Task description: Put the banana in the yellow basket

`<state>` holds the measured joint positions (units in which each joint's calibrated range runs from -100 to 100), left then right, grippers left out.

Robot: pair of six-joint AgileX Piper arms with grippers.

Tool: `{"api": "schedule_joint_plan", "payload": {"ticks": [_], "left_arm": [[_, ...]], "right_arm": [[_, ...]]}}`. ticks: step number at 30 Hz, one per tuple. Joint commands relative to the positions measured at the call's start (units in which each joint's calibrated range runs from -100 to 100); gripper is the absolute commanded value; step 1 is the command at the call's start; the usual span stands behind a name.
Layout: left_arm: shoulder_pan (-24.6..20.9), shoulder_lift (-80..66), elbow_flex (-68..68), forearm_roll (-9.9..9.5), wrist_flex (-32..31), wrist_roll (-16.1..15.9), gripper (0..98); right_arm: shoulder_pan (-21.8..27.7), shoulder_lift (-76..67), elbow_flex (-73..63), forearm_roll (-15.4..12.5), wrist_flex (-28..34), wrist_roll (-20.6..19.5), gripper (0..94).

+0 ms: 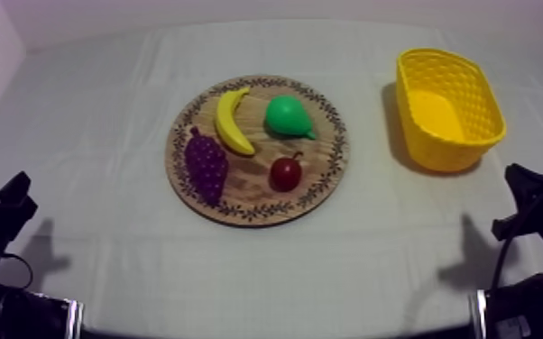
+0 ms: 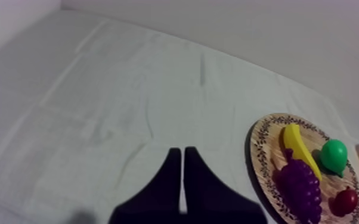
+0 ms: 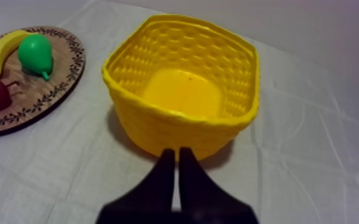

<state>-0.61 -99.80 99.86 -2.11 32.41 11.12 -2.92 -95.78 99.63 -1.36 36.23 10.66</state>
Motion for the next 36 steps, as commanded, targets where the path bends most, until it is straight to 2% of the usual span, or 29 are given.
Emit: {"api": "schedule_joint_plan", "payload": {"ticks": [1,28,33,36], "left_arm": [[0.0,-0.03,0.03,-0.02,0.0,-0.01,0.1],[0.0,-0.03,0.03,-0.02,0.0,-0.01,0.1],[0.0,-0.03,0.03,-0.02,0.0,-0.01,0.1],[0.0,-0.03,0.03,-0.02,0.0,-0.01,0.1]], "right_arm": [[0.01,0.02,0.04,0.02,-0.02,0.01,0.4],[0.01,0.02,0.04,0.02,-0.02,0.01,0.4],[-0.11,0.02,0.04,0.02,-0.02,-3.97,0.4],[-1.39,0.02,0.04,0.03,0.05,-2.56,0.4]]}}
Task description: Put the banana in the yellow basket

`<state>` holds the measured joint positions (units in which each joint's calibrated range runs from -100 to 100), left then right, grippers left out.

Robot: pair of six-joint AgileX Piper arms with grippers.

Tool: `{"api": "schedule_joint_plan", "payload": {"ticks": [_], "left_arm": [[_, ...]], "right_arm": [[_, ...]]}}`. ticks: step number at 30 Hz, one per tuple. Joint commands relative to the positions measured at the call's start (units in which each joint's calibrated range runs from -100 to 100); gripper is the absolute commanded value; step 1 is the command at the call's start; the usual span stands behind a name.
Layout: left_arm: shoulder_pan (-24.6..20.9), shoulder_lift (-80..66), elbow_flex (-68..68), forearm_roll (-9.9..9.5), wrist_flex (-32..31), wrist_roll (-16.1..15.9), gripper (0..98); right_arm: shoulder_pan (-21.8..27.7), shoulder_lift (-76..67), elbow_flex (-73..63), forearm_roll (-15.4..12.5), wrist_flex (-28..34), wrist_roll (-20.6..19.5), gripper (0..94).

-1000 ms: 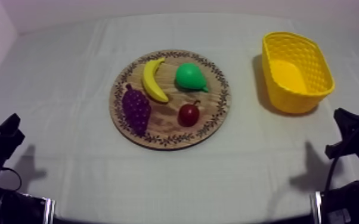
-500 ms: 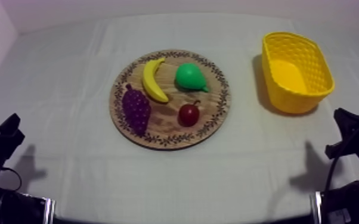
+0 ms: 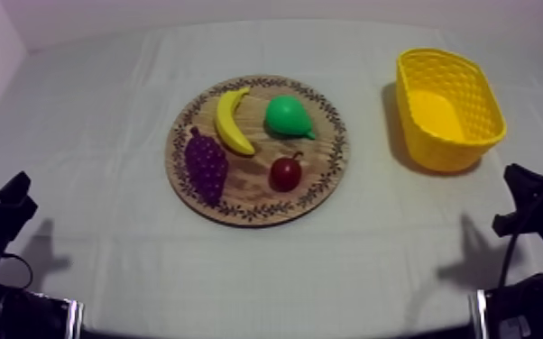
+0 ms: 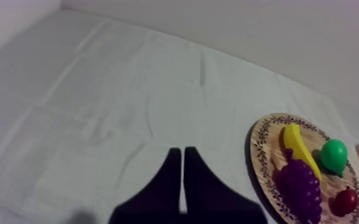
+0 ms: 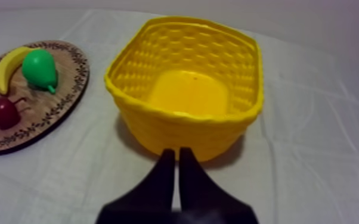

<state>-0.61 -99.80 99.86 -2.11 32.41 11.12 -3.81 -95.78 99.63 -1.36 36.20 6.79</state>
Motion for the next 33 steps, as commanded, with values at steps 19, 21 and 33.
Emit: {"api": "schedule_joint_plan", "payload": {"ticks": [19,21,33], "left_arm": [[0.0,-0.03,0.03,-0.02,0.0,0.0,0.1],[0.0,-0.03,0.03,-0.02,0.0,-0.01,0.1],[0.0,-0.03,0.03,-0.02,0.0,-0.01,0.1]], "right_arm": [[2.26,51.65,-56.17,0.36,6.48,-0.94,0.3],[0.4,56.71,-63.35,3.25,9.74,-4.84,0.3],[-11.83,80.88,-90.97,14.89,23.27,-22.13,0.3]]}}
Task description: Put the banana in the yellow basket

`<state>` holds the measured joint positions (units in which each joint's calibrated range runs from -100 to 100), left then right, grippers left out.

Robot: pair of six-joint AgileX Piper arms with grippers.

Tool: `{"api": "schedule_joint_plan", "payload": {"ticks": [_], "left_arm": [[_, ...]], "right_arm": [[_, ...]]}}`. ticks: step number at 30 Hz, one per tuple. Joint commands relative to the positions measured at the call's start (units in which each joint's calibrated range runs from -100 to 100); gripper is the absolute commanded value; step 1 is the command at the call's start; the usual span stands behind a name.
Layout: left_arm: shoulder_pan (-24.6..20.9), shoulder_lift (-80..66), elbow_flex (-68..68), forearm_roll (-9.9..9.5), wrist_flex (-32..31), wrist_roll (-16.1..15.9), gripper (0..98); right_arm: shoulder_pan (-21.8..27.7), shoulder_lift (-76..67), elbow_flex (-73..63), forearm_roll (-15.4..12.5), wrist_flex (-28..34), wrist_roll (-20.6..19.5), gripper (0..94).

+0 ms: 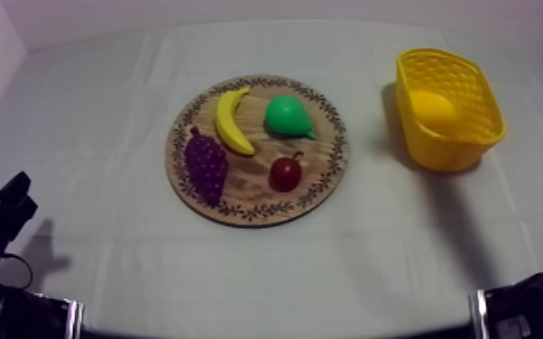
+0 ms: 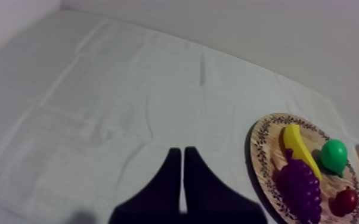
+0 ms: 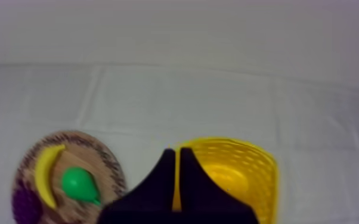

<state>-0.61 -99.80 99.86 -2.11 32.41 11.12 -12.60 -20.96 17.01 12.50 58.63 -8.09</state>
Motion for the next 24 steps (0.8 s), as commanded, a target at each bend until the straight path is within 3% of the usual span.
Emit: {"api": "schedule_joint_plan", "payload": {"ticks": [1,9,15,24], "left_arm": [[0.0,-0.03,0.03,-0.02,0.0,-0.01,0.1],[0.0,-0.03,0.03,-0.02,0.0,-0.01,0.1],[0.0,-0.03,0.03,-0.02,0.0,-0.01,0.1],[0.0,-0.03,0.03,-0.02,0.0,-0.01,0.1]], "right_arm": [[-4.53,7.71,-9.5,1.87,1.5,-8.51,0.3],[-15.52,20.56,-16.2,5.87,7.02,-14.99,0.3],[-20.04,29.62,-21.27,6.18,12.27,-15.67,0.3],[-23.0,41.1,-31.72,5.27,19.31,-15.55,0.3]]}}
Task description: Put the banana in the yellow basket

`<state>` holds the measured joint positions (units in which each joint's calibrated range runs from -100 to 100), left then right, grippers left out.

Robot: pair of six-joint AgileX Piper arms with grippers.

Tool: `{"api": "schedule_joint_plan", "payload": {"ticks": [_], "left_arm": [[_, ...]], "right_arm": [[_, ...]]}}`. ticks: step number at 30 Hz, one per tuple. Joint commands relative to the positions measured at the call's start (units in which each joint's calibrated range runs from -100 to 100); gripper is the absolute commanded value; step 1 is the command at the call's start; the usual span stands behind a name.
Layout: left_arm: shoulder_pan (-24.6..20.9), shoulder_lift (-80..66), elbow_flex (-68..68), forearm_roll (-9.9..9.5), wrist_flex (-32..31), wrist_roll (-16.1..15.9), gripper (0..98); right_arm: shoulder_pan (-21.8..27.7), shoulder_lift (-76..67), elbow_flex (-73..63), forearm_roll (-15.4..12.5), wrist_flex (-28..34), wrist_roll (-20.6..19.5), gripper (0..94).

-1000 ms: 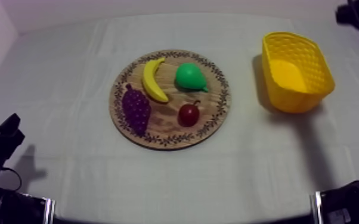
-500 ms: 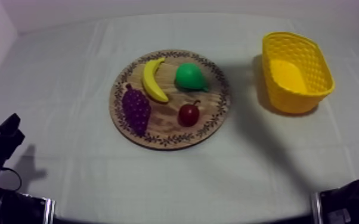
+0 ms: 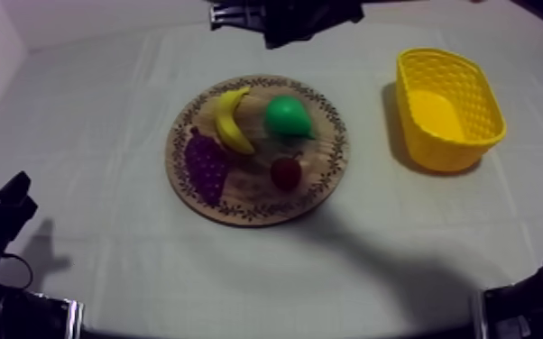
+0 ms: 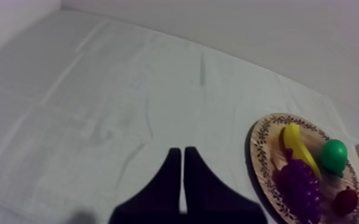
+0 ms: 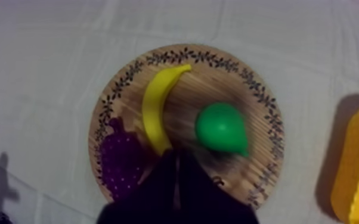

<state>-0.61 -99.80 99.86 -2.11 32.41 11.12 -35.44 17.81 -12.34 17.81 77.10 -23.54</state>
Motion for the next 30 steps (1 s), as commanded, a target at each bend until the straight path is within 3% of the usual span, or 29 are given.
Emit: {"api": "schedule_joint_plan", "payload": {"ticks": [1,15,30], "left_arm": [[0.0,-0.03,0.03,-0.02,0.0,-0.01,0.1],[0.0,-0.03,0.03,-0.02,0.0,-0.01,0.1],[0.0,-0.03,0.03,-0.02,0.0,-0.01,0.1]], "right_arm": [[-0.32,3.54,-3.81,-0.08,1.48,-0.13,0.3],[-0.39,18.23,-24.25,-2.35,9.76,1.08,0.4],[-0.31,26.04,-29.24,-3.37,10.11,1.16,0.9]]}}
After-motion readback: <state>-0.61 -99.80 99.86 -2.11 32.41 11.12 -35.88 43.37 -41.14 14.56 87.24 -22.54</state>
